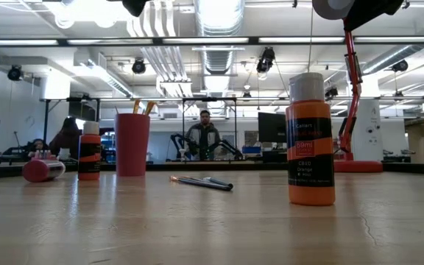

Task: Pick & Place Paint Supplies
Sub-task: Put the dark pink paint bottle into the yellow bin

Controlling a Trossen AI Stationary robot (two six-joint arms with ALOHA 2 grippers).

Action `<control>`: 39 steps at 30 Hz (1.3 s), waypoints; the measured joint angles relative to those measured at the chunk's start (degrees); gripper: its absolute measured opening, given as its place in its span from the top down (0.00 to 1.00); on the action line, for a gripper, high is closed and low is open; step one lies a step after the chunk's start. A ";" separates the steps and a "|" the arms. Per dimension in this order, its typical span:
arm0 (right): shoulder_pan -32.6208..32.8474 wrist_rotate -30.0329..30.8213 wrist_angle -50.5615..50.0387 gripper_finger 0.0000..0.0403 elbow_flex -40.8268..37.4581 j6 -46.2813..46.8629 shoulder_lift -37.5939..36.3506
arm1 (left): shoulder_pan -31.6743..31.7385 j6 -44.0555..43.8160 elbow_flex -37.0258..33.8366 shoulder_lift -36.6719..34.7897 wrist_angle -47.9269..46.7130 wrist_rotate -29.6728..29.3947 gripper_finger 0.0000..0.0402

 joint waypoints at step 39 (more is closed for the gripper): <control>-0.02 -0.19 -0.04 0.61 -0.02 0.17 0.00 | -6.51 -30.19 6.13 13.45 -50.86 -11.33 0.74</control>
